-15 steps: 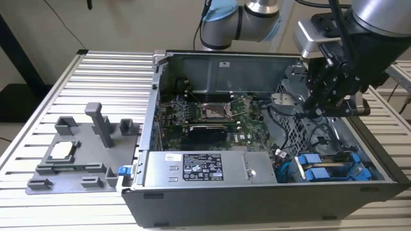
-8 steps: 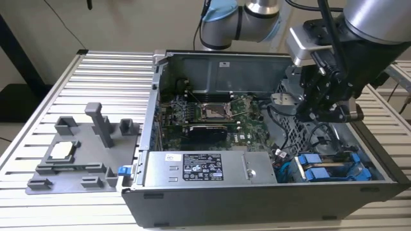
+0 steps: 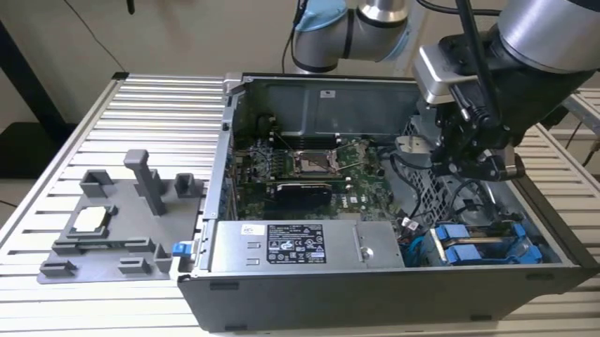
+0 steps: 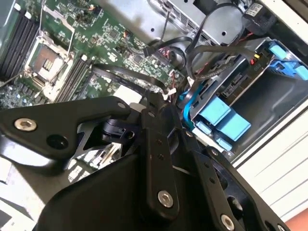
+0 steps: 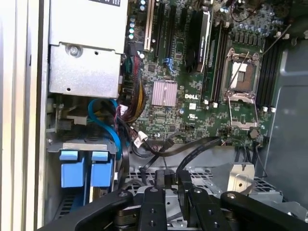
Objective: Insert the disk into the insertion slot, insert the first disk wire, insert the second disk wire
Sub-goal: 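Insert the second disk wire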
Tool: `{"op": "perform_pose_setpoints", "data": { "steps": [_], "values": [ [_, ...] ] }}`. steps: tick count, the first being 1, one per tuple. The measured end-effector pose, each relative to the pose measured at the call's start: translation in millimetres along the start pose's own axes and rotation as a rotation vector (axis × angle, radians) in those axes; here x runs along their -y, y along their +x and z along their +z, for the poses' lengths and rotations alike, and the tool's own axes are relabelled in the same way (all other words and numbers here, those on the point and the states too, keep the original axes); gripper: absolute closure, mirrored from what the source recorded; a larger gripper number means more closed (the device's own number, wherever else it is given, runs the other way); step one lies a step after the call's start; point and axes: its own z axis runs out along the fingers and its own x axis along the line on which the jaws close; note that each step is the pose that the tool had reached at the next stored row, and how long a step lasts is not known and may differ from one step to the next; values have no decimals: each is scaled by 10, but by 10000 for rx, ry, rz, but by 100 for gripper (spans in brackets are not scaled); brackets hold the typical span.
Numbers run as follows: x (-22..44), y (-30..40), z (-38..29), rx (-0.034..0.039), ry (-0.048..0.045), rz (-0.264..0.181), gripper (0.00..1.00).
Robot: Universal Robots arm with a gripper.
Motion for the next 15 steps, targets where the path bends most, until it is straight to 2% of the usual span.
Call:
{"op": "perform_pose_setpoints", "data": {
  "steps": [3, 13, 15],
  "values": [
    [-6, 27, 10, 16, -13, -60, 74],
    [-14, 39, 59, 109, 18, -78, 74],
    [-15, 41, 64, 152, 44, -80, 74]
  ]
}}
